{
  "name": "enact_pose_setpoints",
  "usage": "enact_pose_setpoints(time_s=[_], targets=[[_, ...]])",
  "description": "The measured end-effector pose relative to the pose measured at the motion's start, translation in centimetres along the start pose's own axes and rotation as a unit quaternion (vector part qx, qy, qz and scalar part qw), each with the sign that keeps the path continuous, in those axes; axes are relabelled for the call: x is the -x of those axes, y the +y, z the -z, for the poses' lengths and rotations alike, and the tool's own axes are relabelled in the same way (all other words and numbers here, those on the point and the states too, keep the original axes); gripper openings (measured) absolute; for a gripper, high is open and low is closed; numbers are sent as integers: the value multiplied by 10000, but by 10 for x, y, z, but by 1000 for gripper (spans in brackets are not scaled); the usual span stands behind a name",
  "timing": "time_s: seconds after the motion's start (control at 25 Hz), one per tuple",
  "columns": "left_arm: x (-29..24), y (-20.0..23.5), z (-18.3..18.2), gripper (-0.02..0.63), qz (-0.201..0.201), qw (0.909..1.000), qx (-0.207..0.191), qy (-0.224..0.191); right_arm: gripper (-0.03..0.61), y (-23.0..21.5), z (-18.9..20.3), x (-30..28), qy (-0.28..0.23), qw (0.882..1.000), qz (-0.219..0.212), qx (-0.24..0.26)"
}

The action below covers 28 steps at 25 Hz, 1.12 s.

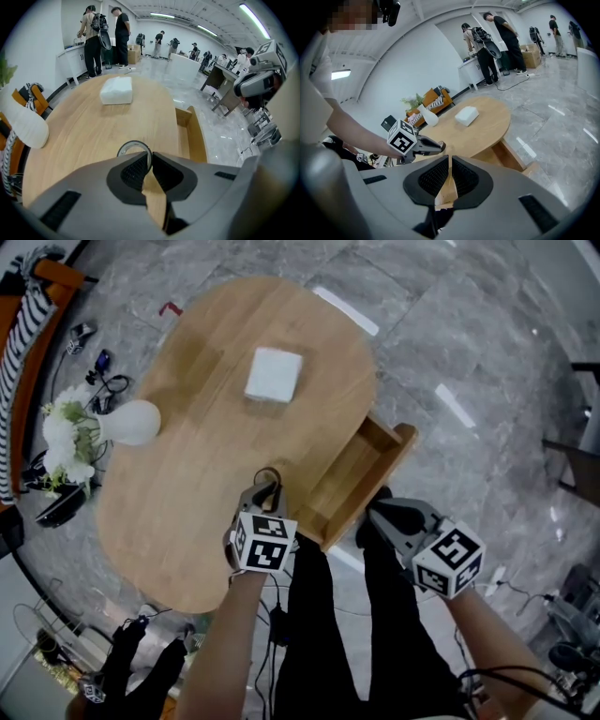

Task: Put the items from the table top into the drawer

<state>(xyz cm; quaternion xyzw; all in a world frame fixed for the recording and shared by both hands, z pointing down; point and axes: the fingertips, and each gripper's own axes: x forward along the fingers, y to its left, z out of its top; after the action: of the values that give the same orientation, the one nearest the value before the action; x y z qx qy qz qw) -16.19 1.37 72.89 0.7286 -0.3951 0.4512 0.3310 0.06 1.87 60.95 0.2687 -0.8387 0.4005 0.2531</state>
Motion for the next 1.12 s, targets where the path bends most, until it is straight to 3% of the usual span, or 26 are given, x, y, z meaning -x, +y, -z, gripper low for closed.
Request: enact_pose_setpoints(time_s=[0.44, 1.12], targets=[[-2, -59, -1, 35, 218, 9989, 121, -395, 44, -2, 27, 15, 143, 9997, -200, 48], [-25, -119, 35, 35, 362, 9986, 344, -190, 44, -32, 54, 30, 339, 9989, -321, 81]])
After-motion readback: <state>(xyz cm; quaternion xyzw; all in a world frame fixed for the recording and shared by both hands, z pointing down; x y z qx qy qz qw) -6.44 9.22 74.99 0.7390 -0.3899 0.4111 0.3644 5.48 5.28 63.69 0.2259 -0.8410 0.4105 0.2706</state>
